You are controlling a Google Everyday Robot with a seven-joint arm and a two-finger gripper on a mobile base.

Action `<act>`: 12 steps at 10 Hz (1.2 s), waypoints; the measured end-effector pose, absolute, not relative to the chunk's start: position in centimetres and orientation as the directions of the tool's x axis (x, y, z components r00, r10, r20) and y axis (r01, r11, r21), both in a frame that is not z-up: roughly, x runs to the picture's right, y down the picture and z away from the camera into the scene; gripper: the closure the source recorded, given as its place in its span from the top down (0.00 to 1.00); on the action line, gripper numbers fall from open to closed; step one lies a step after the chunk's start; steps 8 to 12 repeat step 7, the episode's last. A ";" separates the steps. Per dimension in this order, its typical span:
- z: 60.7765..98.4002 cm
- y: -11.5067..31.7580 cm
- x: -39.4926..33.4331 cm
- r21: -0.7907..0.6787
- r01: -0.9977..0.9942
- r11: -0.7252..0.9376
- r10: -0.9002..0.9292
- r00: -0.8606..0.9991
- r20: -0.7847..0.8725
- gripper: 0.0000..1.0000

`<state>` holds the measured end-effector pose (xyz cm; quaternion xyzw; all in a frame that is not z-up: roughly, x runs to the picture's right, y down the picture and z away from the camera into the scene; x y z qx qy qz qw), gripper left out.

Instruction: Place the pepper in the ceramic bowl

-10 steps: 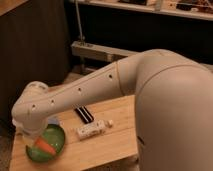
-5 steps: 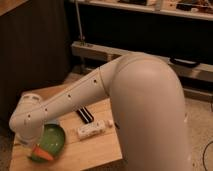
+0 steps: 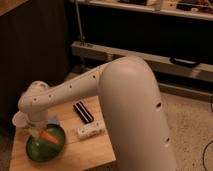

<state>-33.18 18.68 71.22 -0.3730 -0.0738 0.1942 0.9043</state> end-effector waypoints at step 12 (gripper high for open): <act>72.1 18.0 -33.7 -0.691 -0.314 0.651 0.410 0.911 -0.027 0.80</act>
